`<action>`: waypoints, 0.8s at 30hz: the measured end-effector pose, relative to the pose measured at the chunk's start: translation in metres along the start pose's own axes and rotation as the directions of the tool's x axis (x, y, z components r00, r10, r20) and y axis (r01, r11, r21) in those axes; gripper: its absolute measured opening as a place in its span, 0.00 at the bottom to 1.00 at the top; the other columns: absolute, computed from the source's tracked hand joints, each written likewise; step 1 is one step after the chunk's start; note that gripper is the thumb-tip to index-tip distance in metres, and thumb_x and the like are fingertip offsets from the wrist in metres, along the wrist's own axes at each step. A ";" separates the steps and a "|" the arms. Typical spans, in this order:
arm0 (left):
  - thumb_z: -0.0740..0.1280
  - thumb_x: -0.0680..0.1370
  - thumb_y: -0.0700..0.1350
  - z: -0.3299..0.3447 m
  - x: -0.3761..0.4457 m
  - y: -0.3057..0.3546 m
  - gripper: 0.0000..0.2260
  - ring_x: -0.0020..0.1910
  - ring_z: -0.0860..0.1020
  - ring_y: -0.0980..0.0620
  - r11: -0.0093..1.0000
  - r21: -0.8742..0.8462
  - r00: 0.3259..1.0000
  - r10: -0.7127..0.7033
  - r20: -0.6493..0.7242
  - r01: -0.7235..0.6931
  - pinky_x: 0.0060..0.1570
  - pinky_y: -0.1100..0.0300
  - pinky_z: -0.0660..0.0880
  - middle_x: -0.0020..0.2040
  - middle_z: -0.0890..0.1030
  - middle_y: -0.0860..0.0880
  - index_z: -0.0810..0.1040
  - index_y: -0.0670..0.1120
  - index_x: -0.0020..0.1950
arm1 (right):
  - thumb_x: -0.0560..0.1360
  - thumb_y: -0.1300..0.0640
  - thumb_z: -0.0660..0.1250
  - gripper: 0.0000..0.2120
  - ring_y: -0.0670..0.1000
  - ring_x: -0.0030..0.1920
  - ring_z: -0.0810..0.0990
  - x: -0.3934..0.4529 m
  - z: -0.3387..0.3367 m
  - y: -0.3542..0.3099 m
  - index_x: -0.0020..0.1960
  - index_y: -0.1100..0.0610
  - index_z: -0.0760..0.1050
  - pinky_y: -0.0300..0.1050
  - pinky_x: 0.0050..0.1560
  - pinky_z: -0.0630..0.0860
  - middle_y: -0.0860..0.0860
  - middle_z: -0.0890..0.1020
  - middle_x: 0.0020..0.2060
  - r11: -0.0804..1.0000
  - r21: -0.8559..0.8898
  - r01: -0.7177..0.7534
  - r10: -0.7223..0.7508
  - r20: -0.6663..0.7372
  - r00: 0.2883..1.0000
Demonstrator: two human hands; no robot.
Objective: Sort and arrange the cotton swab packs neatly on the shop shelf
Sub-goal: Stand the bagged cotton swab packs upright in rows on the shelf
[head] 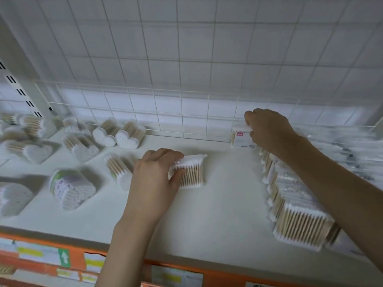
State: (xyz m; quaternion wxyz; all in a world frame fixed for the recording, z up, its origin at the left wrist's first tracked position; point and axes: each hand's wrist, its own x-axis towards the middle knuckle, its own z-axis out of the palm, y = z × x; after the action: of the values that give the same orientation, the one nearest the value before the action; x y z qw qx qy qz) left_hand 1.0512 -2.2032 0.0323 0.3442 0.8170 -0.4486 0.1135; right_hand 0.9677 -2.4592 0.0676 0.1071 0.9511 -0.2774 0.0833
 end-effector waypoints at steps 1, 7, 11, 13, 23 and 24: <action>0.73 0.70 0.37 0.002 0.000 0.002 0.11 0.46 0.77 0.43 1.000 0.000 1.000 0.009 0.006 -0.009 0.47 0.46 0.74 0.47 0.82 0.49 0.81 0.44 0.52 | 0.72 0.69 0.62 0.10 0.53 0.41 0.72 0.000 0.000 0.000 0.51 0.60 0.71 0.44 0.38 0.67 0.54 0.74 0.44 1.000 0.005 -0.002 0.002 -0.006 1.000; 0.73 0.70 0.38 0.021 0.010 0.022 0.11 0.45 0.77 0.42 0.997 0.014 0.995 0.077 0.058 -0.077 0.46 0.46 0.74 0.48 0.82 0.48 0.81 0.44 0.52 | 0.72 0.68 0.61 0.11 0.55 0.45 0.76 0.004 0.002 0.003 0.54 0.61 0.72 0.45 0.41 0.70 0.55 0.76 0.47 0.999 0.030 -0.018 0.018 0.021 1.000; 0.70 0.72 0.39 0.040 0.027 0.036 0.10 0.48 0.75 0.42 0.991 0.026 0.985 0.125 0.116 -0.128 0.49 0.50 0.72 0.51 0.80 0.47 0.79 0.43 0.53 | 0.75 0.62 0.60 0.12 0.57 0.48 0.77 0.002 -0.004 0.010 0.58 0.60 0.71 0.47 0.45 0.73 0.57 0.78 0.47 0.995 0.098 -0.029 0.025 0.045 0.999; 0.67 0.73 0.39 0.051 0.038 0.042 0.11 0.51 0.74 0.43 0.991 0.016 0.982 0.129 0.138 -0.133 0.52 0.52 0.71 0.54 0.77 0.46 0.78 0.43 0.55 | 0.77 0.59 0.59 0.13 0.57 0.50 0.76 -0.003 -0.007 0.015 0.60 0.60 0.71 0.46 0.45 0.71 0.56 0.78 0.48 0.992 0.126 -0.020 0.017 0.024 1.000; 0.61 0.78 0.44 0.098 0.082 0.070 0.12 0.54 0.71 0.48 0.973 0.137 0.961 0.152 0.231 -0.187 0.45 0.57 0.70 0.56 0.71 0.48 0.74 0.45 0.61 | 0.77 0.61 0.56 0.13 0.55 0.50 0.76 -0.043 -0.022 0.043 0.58 0.60 0.74 0.50 0.50 0.74 0.54 0.79 0.48 0.975 0.221 -0.029 0.050 -0.093 0.994; 0.61 0.78 0.44 0.101 0.085 0.071 0.13 0.55 0.71 0.48 0.970 0.145 0.959 0.157 0.235 -0.194 0.46 0.57 0.70 0.57 0.72 0.48 0.74 0.45 0.61 | 0.77 0.61 0.56 0.13 0.55 0.51 0.75 -0.047 -0.023 0.045 0.58 0.59 0.74 0.50 0.50 0.74 0.54 0.79 0.48 0.972 0.233 -0.030 0.054 -0.097 0.994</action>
State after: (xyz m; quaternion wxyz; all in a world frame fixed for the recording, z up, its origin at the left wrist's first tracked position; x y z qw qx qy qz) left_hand 1.0297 -2.3522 0.0325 0.2109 0.8072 -0.5440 0.0891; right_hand 0.9021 -2.4666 0.0863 0.0079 0.9455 -0.2799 0.1660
